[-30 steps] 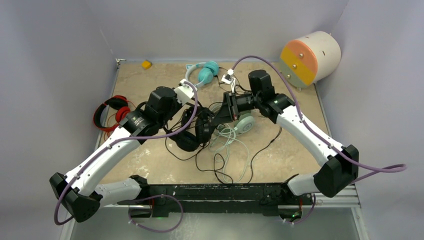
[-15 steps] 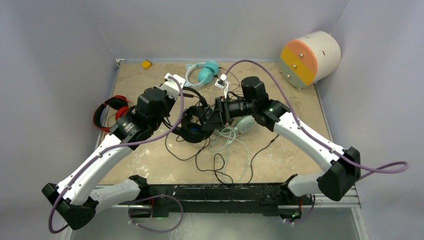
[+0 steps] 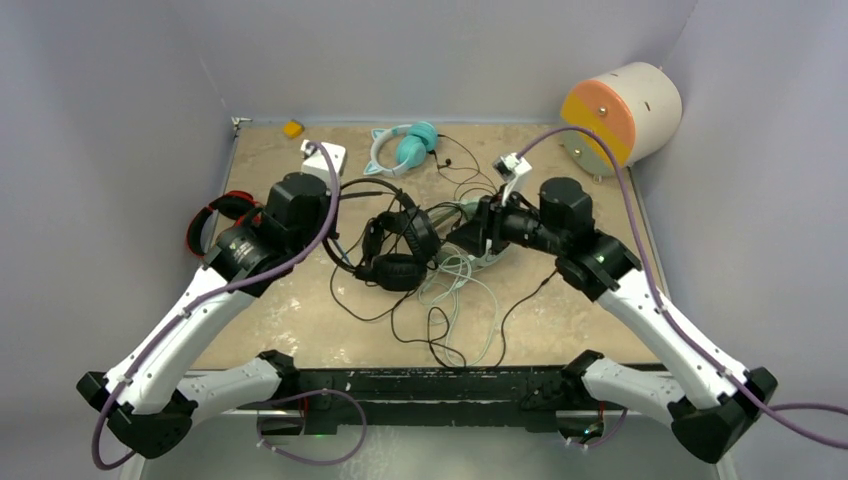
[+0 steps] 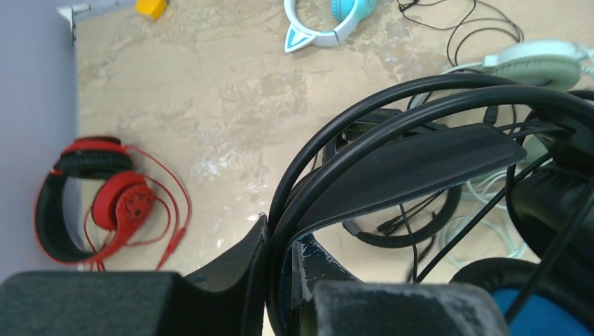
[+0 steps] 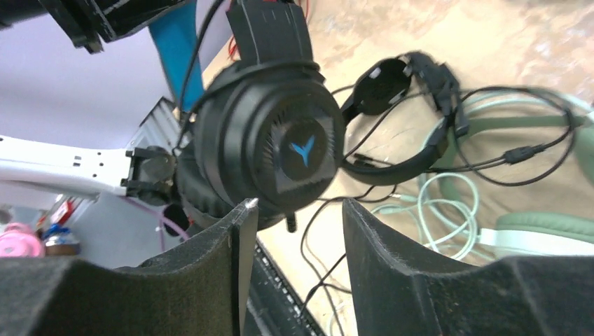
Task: Wrap the headphones
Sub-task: Wrap the headphones cable around the headphones.
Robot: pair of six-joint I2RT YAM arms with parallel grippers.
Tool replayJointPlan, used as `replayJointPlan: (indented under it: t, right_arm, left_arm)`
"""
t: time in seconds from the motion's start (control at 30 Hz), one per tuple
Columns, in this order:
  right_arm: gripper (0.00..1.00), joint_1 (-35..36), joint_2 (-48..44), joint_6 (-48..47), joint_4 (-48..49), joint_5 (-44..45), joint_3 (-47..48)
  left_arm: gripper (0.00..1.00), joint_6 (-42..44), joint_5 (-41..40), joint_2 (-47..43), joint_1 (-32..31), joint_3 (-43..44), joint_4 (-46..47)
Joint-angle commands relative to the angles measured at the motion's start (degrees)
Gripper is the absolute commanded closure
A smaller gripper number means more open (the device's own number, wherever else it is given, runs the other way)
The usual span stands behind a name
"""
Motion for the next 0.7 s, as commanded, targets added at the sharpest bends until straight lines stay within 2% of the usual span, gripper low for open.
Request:
replayJointPlan:
  t: [0.0, 0.07, 0.13, 0.2, 0.27, 0.37, 0.57, 0.67]
  right_arm:
    - [0.48, 0.02, -6.90, -2.63, 6.93, 8.01, -3.81]
    - [0.44, 0.03, -8.89, -2.65, 9.85, 9.14, -6.94]
    - [0.39, 0.05, -9.85, -1.60, 13.18, 9.78, -10.18]
    - [0.38, 0.02, -9.39, -0.66, 13.78, 11.06, -11.77]
    - [0.38, 0.02, -8.35, 0.60, 14.26, 12.26, -13.03]
    - [0.38, 0.12, -6.90, 4.28, 18.20, 12.90, -16.78]
    - [0.38, 2.52, -1.10, 12.14, 26.72, 18.62, -26.22]
    - [0.36, 3.92, 4.58, 15.86, 30.59, 21.10, -26.98]
  left_arm:
    - [1.00, -17.70, -2.20, 5.40, 1.39, 14.32, -10.06]
    - [1.00, -21.18, -0.02, 8.86, 3.43, 21.31, -15.70]
    - [1.00, -21.70, 8.21, 10.27, 7.95, 24.35, -16.50]
    - [1.00, -22.09, 17.28, 10.68, 14.17, 25.67, -15.12]
    - [1.00, -23.21, 22.17, 11.59, 18.66, 27.62, -14.57]
    - [1.00, -25.81, 27.35, 14.44, 21.82, 32.23, -16.13]
    - [1.00, -34.96, 30.14, 19.36, 23.19, 40.85, -19.45]
    - [1.00, -40.43, 28.89, 21.78, 23.54, 45.40, -22.30]
